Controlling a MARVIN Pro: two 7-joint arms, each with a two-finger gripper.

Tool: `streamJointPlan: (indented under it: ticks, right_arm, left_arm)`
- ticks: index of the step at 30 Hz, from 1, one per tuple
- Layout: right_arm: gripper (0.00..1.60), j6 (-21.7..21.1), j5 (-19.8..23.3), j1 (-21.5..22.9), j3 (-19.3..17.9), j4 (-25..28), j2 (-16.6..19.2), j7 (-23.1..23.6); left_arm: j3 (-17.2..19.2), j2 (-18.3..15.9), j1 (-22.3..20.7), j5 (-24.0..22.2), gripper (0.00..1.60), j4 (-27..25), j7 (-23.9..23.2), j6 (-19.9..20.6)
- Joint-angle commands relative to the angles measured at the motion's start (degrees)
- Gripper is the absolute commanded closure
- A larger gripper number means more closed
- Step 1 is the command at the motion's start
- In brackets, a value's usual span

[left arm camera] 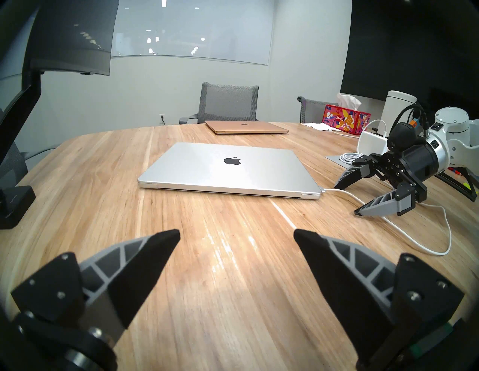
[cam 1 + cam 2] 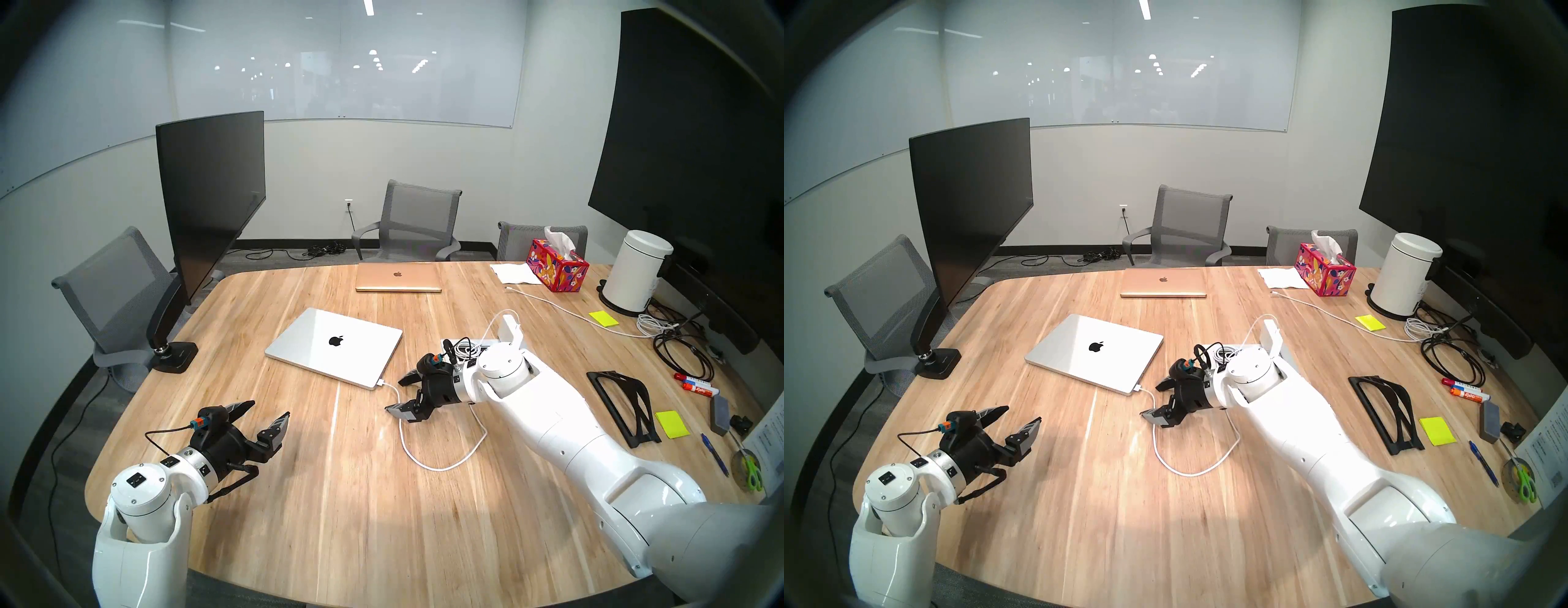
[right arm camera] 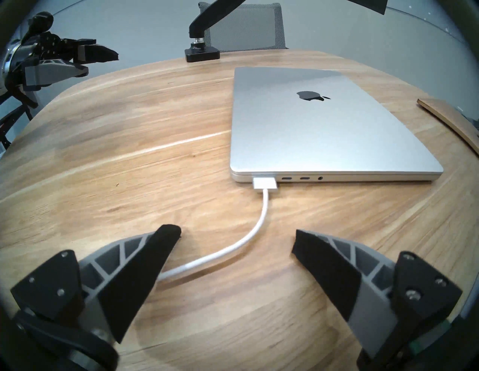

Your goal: Unplug the charging cable from the port of the MacBook and lay it on the desk

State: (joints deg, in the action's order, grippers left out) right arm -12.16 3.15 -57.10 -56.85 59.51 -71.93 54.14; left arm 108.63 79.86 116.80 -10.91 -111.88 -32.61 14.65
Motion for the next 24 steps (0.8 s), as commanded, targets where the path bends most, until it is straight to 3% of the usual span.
streamJointPlan:
  ticks: [1,3,5,7,19,21,22,24]
  right_arm:
    - [0.28,0.5,0.3,1.6,-0.4,-0.2,-1.1,-0.1]
    - [0.40,0.6,0.3,1.8,-0.4,-0.4,-1.2,-0.1]
    - [0.63,0.8,0.3,2.0,-0.4,-0.8,-1.4,-0.1]
    - [0.72,0.9,0.3,2.1,-0.5,-1.0,-1.4,-0.1]
    - [1.06,1.2,0.5,2.6,-0.7,-2.3,-2.0,0.2]
    - [1.31,1.3,0.4,2.7,-0.8,-2.6,-2.1,0.3]
    - [1.55,1.4,0.4,2.7,-0.8,-2.7,-2.1,0.3]
    - [1.60,1.6,0.5,2.7,-0.9,-2.9,-2.2,0.4]
  left_arm:
    - [0.1,-0.1,0.0,0.1,0.00,-0.9,0.0,0.0]
    - [0.1,-0.1,0.0,0.1,0.00,-0.9,0.0,0.0]
    - [0.1,-0.1,0.0,0.1,0.00,-0.9,0.0,0.0]
    - [0.1,-0.1,0.0,0.1,0.00,-0.9,0.0,0.0]
    - [0.1,-0.1,0.0,0.1,0.00,-0.9,0.0,0.0]
    - [0.1,-0.1,0.0,0.1,0.00,-0.9,0.0,0.0]
    - [0.1,-0.1,0.0,0.1,0.00,-0.9,0.0,0.0]
    - [0.1,-0.1,0.0,0.1,0.00,-0.9,0.0,0.0]
